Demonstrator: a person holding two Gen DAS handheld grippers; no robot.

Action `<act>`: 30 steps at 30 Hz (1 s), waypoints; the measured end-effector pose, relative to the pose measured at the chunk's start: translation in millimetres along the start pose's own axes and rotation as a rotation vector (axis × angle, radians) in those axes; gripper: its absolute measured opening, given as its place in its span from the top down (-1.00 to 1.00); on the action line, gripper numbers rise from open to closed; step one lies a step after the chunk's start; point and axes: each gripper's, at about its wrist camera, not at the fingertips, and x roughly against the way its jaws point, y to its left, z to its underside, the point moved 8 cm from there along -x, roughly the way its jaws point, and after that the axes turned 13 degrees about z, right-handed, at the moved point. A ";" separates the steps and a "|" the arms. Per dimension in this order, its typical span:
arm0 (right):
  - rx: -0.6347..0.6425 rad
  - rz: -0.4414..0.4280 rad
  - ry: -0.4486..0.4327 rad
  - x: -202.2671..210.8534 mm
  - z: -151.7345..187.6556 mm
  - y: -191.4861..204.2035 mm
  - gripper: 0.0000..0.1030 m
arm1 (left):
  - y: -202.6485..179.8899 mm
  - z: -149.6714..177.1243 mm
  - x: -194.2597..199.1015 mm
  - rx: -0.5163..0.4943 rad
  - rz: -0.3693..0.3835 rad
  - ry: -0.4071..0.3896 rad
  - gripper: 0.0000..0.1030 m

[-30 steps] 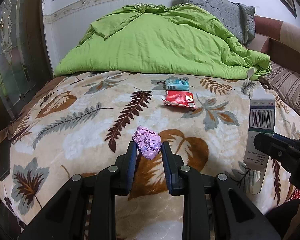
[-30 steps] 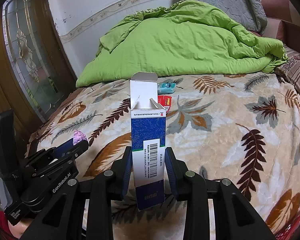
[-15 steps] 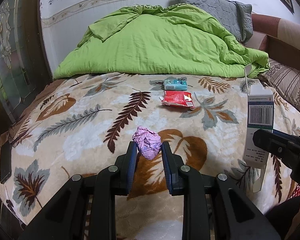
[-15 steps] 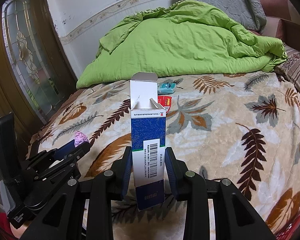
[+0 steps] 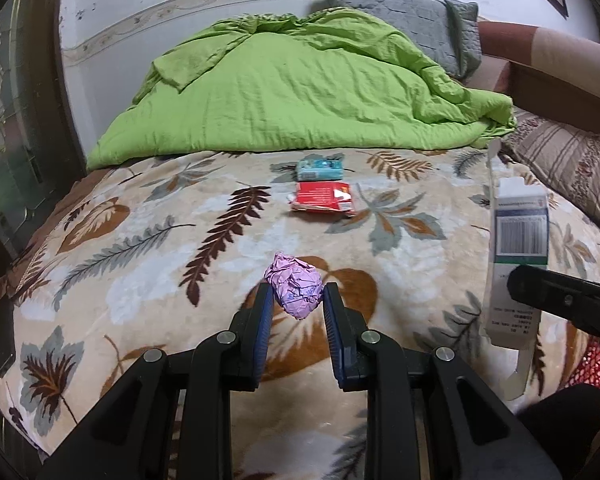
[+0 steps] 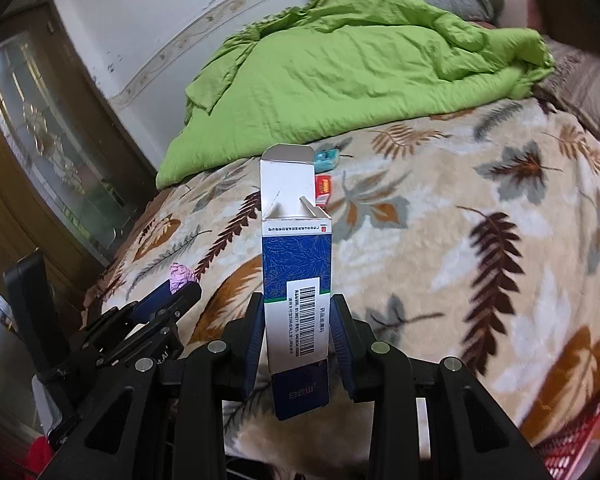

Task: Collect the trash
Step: 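Carry both items to the red wastebasket and open both tools over it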

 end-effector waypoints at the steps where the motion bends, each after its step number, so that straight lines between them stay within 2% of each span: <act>1: -0.011 0.007 -0.003 6.7 0.8 -6.8 0.32 | -5.0 -1.2 2.1 -0.006 0.013 -0.001 0.53; 5: -0.077 0.031 -0.016 39.8 2.2 -43.1 0.32 | -38.9 -8.5 12.4 -0.043 0.108 -0.003 0.53; 8: -0.141 0.073 -0.035 72.1 5.7 -83.0 0.32 | -81.2 -13.9 20.3 -0.072 0.252 0.016 0.53; 12: -0.244 0.177 -0.061 120.2 20.8 -148.8 0.32 | -151.2 -15.3 29.0 -0.139 0.452 0.066 0.53; 15: -0.325 0.240 -0.055 146.8 37.5 -191.0 0.31 | -213.8 -9.7 34.6 -0.194 0.620 0.131 0.53; 19: -0.410 0.339 -0.032 176.3 67.8 -241.4 0.31 | -288.3 5.1 39.0 -0.259 0.779 0.221 0.53; 22: -0.462 0.381 -0.021 189.6 87.7 -265.7 0.29 | -331.0 21.0 39.2 -0.295 0.866 0.290 0.53; 24: -0.492 0.403 -0.012 193.6 97.8 -279.3 0.25 | -355.0 33.0 36.8 -0.321 0.896 0.328 0.52; 26: -0.528 0.406 -0.001 195.7 107.5 -291.2 0.18 | -371.1 44.7 30.8 -0.341 0.904 0.376 0.32; 27: -0.536 0.410 0.006 195.3 110.5 -295.2 0.09 | -374.9 48.4 26.9 -0.339 0.895 0.394 0.09; 28: -0.543 0.421 0.011 195.8 112.7 -298.5 0.01 | -376.9 51.4 24.5 -0.329 0.895 0.403 0.01; 30: -0.538 0.430 0.004 197.9 111.9 -301.0 -0.01 | -375.3 51.7 22.7 -0.311 0.900 0.411 0.00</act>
